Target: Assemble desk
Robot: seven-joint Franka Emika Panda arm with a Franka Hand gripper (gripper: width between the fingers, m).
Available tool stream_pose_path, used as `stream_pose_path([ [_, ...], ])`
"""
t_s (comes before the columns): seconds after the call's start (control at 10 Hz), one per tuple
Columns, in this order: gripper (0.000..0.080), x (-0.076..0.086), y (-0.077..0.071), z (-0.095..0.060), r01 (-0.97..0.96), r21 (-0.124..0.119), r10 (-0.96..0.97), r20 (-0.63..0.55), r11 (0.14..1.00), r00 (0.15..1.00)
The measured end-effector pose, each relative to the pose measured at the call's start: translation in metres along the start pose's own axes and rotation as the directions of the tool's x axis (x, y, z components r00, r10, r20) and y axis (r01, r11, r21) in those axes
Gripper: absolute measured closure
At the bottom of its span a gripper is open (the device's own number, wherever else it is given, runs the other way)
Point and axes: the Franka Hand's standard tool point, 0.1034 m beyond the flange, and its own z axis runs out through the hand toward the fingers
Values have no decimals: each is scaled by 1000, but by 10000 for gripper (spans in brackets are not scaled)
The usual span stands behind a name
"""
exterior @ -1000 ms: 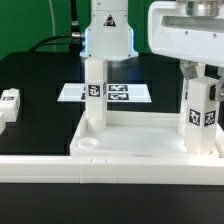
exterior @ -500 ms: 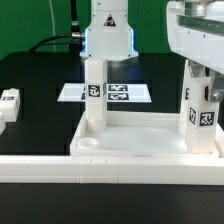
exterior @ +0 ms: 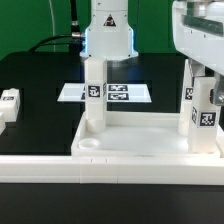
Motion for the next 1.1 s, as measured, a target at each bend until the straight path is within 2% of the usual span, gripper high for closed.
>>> stream_pose_path([
  [0.1, 163, 0, 0, 0, 28, 0, -28, 0, 1000, 1000],
  [0.5, 150, 1, 0, 0, 331, -1, -331, 0, 944, 944],
  [0.7, 150, -1, 1, 0, 539, -25, -539, -22, 842, 842],
  [1.1, 150, -6, 0, 1, 810, -33, -811, -26, 585, 584],
])
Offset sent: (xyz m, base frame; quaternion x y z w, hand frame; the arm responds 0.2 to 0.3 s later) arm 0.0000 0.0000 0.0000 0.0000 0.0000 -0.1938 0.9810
